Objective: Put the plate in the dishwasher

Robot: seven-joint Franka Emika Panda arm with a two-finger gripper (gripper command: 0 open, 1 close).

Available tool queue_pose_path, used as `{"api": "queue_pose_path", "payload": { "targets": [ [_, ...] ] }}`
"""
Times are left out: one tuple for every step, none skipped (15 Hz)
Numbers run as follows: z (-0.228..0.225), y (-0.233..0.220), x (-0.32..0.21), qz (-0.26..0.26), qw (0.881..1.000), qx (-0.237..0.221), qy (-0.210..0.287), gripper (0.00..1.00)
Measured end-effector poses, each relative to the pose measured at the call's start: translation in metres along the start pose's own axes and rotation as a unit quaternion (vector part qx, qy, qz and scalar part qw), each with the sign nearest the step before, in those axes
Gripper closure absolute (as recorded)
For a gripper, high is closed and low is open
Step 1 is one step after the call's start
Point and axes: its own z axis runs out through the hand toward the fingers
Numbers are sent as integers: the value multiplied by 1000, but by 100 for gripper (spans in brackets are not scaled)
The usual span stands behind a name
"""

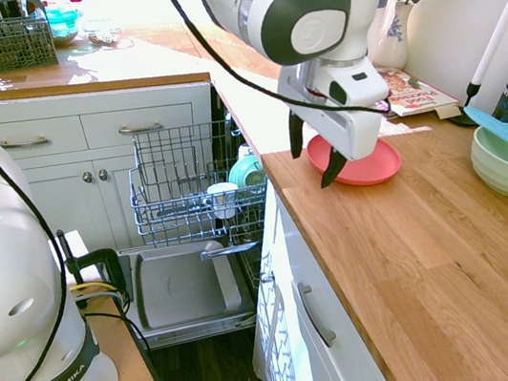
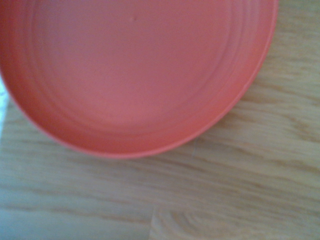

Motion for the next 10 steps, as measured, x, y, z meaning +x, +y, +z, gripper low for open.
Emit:
{"api": "queue_pose_path", "payload": {
  "targets": [
    [3, -4, 11, 11, 1000, 6, -6, 0],
    [7, -11, 21, 21, 1000, 14, -9, 0],
    [13, -18, 31, 33, 999, 25, -13, 0],
    [21, -24, 39, 42, 998, 34, -20, 0],
    [30, -29, 47, 49, 998, 39, -26, 0],
    [39, -32, 54, 57, 997, 43, -32, 0],
    [47, -33, 59, 67, 996, 47, -36, 0],
    [55, -32, 63, 78, 995, 50, -37, 0],
    [60, -31, 67, 90, 994, 56, -37, 0],
    [60, -30, 70, 102, 992, 67, -33, 0]
  ]
}}
